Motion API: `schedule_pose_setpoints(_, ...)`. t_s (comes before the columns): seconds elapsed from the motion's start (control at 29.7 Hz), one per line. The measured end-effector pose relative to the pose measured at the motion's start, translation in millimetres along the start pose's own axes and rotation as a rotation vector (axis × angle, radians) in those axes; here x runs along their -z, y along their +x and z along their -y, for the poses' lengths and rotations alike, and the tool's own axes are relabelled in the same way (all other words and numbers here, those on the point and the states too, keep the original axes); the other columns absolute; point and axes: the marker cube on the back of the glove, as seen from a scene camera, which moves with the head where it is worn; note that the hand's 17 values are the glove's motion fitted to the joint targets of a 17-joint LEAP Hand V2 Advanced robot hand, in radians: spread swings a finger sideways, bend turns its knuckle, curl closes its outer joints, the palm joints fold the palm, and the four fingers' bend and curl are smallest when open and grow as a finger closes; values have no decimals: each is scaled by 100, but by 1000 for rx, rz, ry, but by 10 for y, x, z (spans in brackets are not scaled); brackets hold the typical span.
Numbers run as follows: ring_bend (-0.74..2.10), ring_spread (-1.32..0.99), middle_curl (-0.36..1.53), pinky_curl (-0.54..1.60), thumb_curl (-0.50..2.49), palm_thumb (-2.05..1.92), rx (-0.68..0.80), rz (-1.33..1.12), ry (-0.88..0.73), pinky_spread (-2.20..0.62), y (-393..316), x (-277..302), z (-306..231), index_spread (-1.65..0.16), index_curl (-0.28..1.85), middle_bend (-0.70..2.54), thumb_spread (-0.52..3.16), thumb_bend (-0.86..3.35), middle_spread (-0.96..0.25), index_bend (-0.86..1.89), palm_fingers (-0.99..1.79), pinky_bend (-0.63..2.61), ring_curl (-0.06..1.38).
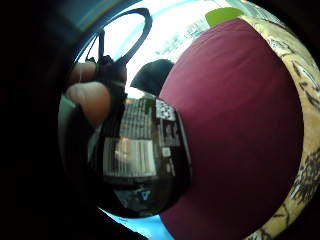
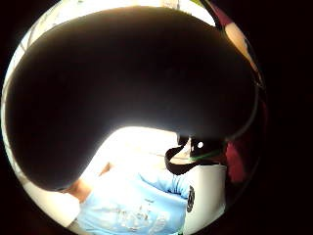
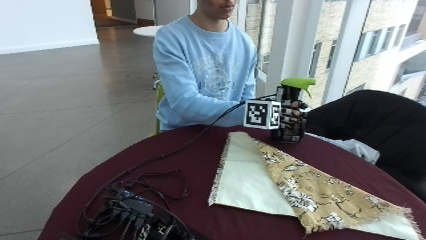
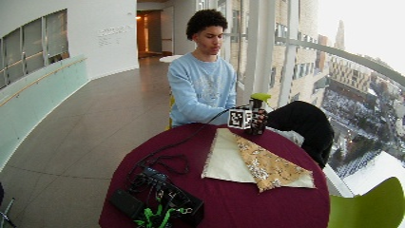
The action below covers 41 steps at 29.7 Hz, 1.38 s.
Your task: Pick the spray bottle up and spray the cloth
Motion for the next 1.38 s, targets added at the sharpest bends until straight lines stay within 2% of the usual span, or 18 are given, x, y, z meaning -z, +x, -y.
schedule_pose_setpoints(0.24, 38, -3, 45, 37, 54, 80, 76, -217, 30, 10, -151, 476, -570, -25, 30, 21, 106, -3, -8, 7, 89, 24, 38)
schedule_pose_setpoints(0.44, 39, -3, 44, 37, 51, 78, 100, -451, 119, 12, -174, 1048, -1232, -26, 28, 22, 111, -2, -8, 10, 89, 23, 38)
schedule_pose_setpoints(0.61, 39, -3, 45, 36, 49, 77, 62, -673, 181, 12, 6, 1538, -1931, -26, 27, 24, 113, -2, -8, 10, 89, 22, 38)
schedule_pose_setpoints(0.81, 38, -3, 45, 36, 47, 77, -21, -840, 185, 13, 240, 1877, -2439, -26, 26, 25, 116, -2, -8, 10, 88, 21, 38)
schedule_pose_setpoints(1.01, 37, -3, 45, 36, 46, 76, -91, -919, 160, 14, 363, 2109, -2671, -26, 26, 26, 117, -2, -8, 11, 88, 20, 37)
schedule_pose_setpoints(1.38, 37, -4, 45, 35, 44, 78, -108, -1001, 74, 16, 413, 2153, -2708, -27, 25, 28, 120, -1, -8, 11, 86, 19, 37)
